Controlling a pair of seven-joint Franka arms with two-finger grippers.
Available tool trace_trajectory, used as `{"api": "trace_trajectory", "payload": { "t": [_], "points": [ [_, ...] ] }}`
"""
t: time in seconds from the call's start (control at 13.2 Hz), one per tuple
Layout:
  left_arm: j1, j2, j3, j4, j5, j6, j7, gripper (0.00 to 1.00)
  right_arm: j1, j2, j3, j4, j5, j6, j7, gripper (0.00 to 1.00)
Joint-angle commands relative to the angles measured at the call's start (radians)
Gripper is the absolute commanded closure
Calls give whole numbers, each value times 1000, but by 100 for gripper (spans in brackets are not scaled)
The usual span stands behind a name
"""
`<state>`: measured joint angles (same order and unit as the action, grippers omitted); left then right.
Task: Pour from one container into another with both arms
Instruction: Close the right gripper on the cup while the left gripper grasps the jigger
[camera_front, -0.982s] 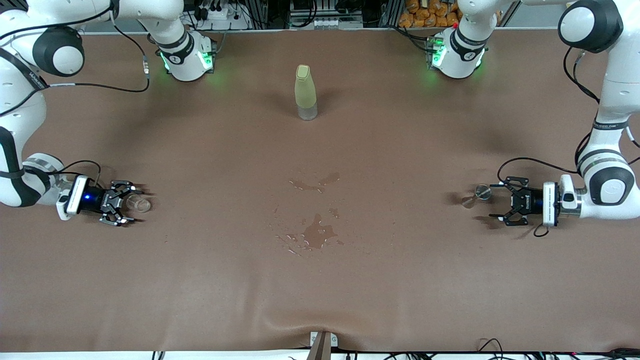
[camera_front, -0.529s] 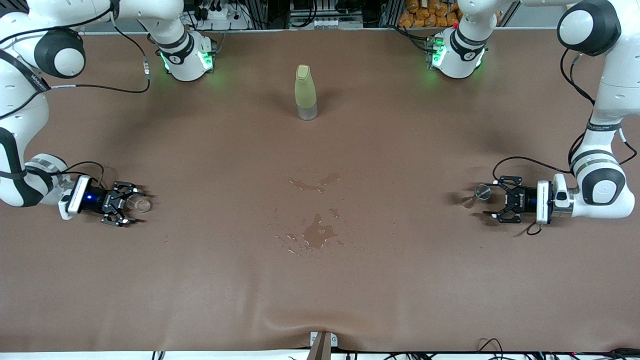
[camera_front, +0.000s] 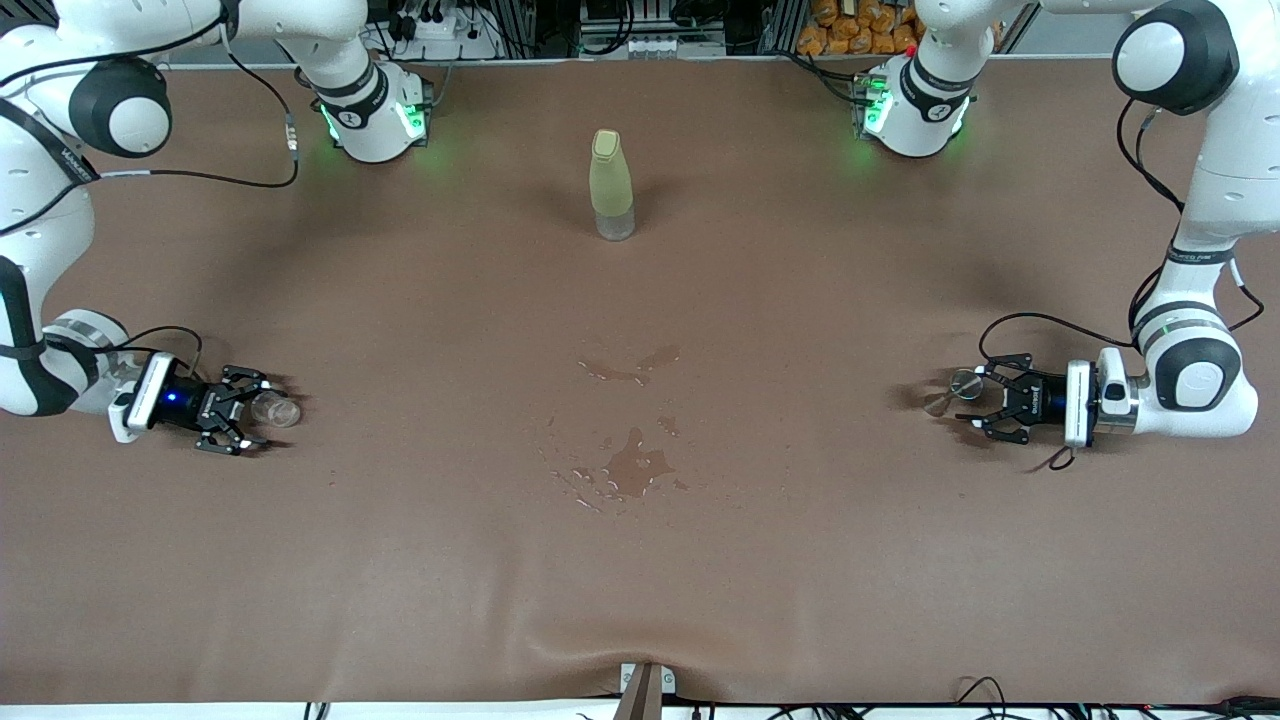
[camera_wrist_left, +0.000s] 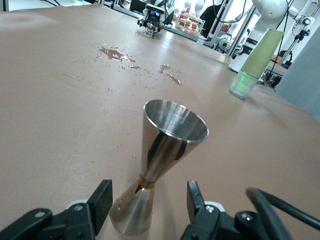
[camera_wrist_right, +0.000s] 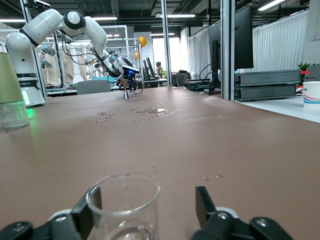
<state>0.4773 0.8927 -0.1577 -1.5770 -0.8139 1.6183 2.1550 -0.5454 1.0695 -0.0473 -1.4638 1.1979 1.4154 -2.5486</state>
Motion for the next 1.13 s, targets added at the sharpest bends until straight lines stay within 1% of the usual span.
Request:
{"api": "trace_trajectory", "payload": {
  "t": [0.0,0.15,0.38,0.45,0.53,0.6,0.68,0.76,0.83,0.98,1.06],
  "points": [
    [1,-2,-9,-14,-37,-5,23,34,-18,23,9,25,19,-21,-4,17],
    [1,-3,-11,-20,-39,-3,23,35,-18,24,9,26,14,-21,-2,17],
    [-2,-2,-11,-20,-39,0,23,35,-19,23,9,26,14,-21,-1,24],
    [-8,-3,-11,-21,-40,0,23,38,-22,24,9,25,18,-21,-2,26],
    [-8,-2,-13,-21,-40,2,25,42,-21,23,9,23,20,-21,-2,33],
    [-8,-2,-13,-21,-40,2,25,43,-22,24,9,23,22,-19,-2,43],
    [-8,-2,-13,-21,-40,2,25,47,-22,23,9,23,22,-21,-2,54],
    [-8,-2,-13,-21,-40,3,25,50,-24,23,9,25,22,-19,-2,59],
    [-9,-2,-13,-21,-40,3,25,50,-27,21,9,25,19,-19,-1,60],
    [-9,-2,-13,-21,-51,5,28,61,-27,14,7,26,11,-24,16,63],
    [-9,-2,-13,-20,-51,5,28,64,-22,9,6,29,3,-47,42,63]
  ]
}}
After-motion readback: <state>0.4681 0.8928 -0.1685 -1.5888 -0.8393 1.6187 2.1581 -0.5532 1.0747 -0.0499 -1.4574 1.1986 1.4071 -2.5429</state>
